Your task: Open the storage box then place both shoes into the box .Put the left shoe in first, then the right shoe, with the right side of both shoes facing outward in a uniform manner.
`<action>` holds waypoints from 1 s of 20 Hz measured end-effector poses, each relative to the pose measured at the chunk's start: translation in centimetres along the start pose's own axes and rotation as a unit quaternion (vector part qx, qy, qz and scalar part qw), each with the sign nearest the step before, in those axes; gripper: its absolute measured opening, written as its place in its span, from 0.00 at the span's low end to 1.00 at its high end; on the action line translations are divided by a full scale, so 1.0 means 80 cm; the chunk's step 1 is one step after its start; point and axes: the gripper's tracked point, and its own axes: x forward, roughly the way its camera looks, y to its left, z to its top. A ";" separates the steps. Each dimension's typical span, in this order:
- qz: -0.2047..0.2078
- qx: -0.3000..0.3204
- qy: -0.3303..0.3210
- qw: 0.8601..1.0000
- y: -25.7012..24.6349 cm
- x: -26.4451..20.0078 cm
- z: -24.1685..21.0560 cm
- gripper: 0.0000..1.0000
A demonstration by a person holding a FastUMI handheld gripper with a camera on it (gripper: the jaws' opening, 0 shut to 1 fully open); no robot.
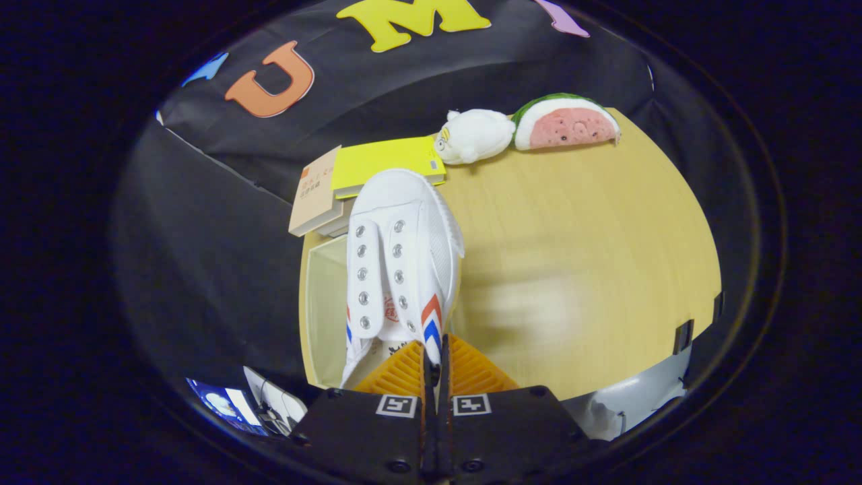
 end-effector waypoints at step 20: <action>-0.124 -0.019 -0.029 0.992 -0.037 0.033 -0.003 0.07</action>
